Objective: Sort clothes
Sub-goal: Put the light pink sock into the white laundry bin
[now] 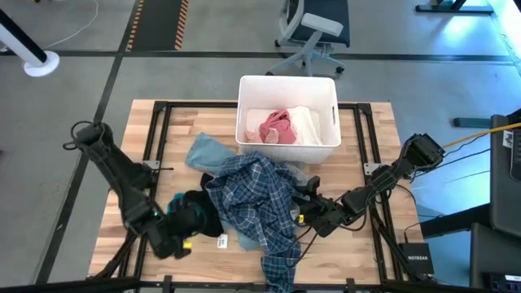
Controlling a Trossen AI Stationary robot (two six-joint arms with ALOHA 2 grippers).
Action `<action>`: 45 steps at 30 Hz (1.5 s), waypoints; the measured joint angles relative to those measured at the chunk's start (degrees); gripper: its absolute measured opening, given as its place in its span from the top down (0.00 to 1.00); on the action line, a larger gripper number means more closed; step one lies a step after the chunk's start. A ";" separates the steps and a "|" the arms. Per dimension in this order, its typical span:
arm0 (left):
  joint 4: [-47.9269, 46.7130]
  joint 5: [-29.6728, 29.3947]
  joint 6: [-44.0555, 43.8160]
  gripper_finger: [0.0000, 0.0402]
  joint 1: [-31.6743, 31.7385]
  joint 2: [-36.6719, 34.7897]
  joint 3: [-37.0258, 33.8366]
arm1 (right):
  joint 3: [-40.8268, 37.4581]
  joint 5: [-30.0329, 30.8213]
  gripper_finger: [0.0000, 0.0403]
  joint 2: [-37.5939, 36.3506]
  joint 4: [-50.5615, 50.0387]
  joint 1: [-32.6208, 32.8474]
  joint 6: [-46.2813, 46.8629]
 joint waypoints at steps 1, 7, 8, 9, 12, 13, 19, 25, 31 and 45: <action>0.05 0.11 -1.05 1.00 -1.35 0.79 0.00 | 0.00 0.01 0.47 0.00 0.34 0.00 -0.08; 0.45 0.23 -7.72 1.00 -5.88 5.93 -0.09 | -0.02 0.08 0.47 0.00 0.93 0.00 -0.31; 0.88 0.22 -9.33 1.00 -6.02 6.75 -0.09 | -0.02 0.08 0.47 0.00 0.91 0.00 -0.31; 1.28 0.15 -10.22 0.99 -6.25 7.52 -0.09 | -0.02 0.08 0.47 0.00 0.92 0.00 -0.31; 0.87 -0.05 -9.78 0.99 -5.76 9.39 -0.09 | -0.02 0.08 0.47 0.00 0.91 0.00 -0.33; 0.60 0.45 -10.19 0.99 -5.35 9.87 -0.09 | -0.02 0.08 0.47 0.00 0.91 0.00 -0.33; -3.32 7.10 -15.95 0.99 -3.52 11.86 -0.17 | -0.02 0.05 0.47 0.00 0.86 0.00 -0.33; -4.64 8.92 -17.93 0.89 -3.44 13.12 -0.22 | -0.02 0.03 0.47 0.00 0.84 0.00 -0.35; -4.10 8.92 -18.10 0.66 -3.44 13.83 -1.06 | -0.02 0.03 0.47 0.00 0.84 0.00 -0.35; 2.05 8.20 -13.16 0.55 -1.28 13.83 -8.42 | -0.02 0.01 0.47 0.00 0.84 0.00 -0.33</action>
